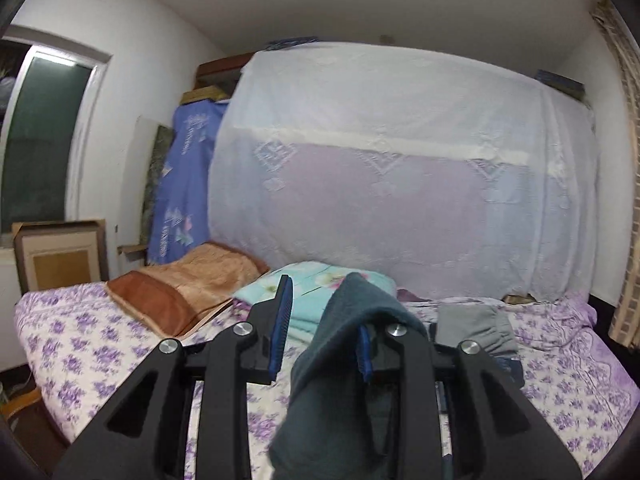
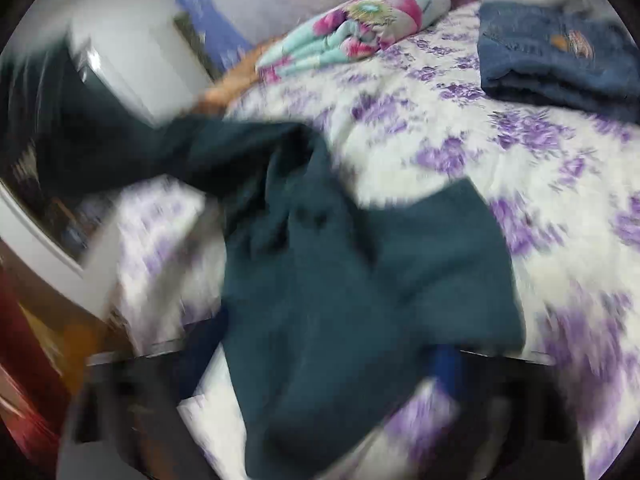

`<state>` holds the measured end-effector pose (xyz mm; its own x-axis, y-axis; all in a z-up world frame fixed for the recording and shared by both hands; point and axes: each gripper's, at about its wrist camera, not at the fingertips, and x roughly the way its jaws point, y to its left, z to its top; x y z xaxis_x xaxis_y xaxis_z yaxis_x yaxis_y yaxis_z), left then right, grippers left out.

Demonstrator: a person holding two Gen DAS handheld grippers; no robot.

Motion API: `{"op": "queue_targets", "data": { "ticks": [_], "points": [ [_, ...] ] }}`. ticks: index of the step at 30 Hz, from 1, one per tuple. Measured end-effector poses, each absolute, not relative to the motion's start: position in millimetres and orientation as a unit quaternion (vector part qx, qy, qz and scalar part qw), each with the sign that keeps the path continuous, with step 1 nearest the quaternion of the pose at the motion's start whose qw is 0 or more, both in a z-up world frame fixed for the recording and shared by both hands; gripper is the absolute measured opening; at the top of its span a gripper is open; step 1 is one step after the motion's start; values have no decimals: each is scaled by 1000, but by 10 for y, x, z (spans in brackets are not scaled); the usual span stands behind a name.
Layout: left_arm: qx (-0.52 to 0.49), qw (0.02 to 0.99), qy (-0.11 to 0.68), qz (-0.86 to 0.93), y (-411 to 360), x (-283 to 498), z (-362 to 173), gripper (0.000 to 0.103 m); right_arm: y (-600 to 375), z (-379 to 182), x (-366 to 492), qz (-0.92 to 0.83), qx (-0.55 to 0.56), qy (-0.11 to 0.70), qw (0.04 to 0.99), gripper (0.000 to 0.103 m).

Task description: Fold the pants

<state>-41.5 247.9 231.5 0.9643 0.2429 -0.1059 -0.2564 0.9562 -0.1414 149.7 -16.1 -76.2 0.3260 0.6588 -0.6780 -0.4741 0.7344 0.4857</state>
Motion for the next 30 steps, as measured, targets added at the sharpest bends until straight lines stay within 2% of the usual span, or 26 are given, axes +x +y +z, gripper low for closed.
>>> {"op": "queue_targets", "data": {
  "ticks": [1,3,5,11,13,14,15,16,17,21,23,28,30],
  "points": [
    [-79,987,48,130,2515,-405,2299,27,-191,-807,1576,351,127,470,800,10],
    [-84,986,60,134,2608,-383,2241,27,-551,-879,1727,357,236,463,776,10],
    [-84,985,71,135,2650,-367,2176,27,-899,-701,1661,357,271,425,787,10],
    [-130,983,106,78,2593,-315,1842,27,-2744,92,1023,250,293,303,871,10],
    [-165,975,145,23,2509,-171,1575,38,-3439,321,713,173,290,267,903,10],
    [-182,968,174,-4,2451,-53,1386,59,-3662,360,630,146,281,267,910,16],
    [-192,962,195,-13,2403,42,1228,77,-3898,384,553,105,260,281,918,40],
    [-198,954,223,-20,2315,182,995,81,-4112,359,481,54,242,302,920,65],
    [-197,951,239,-24,2258,263,864,81,-4248,324,416,12,234,315,920,97],
    [-186,924,333,-6,2031,581,191,80,-4604,108,-38,-33,261,282,923,98],
    [-200,916,347,12,2106,568,-25,79,-4662,0,-318,-42,280,252,925,98],
    [-264,896,354,-53,2376,332,-78,79,-4661,-268,-485,-22,290,242,926,98],
    [-241,898,362,-63,2350,231,-23,83,-4518,-245,-529,9,288,230,929,98]
  ]
}}
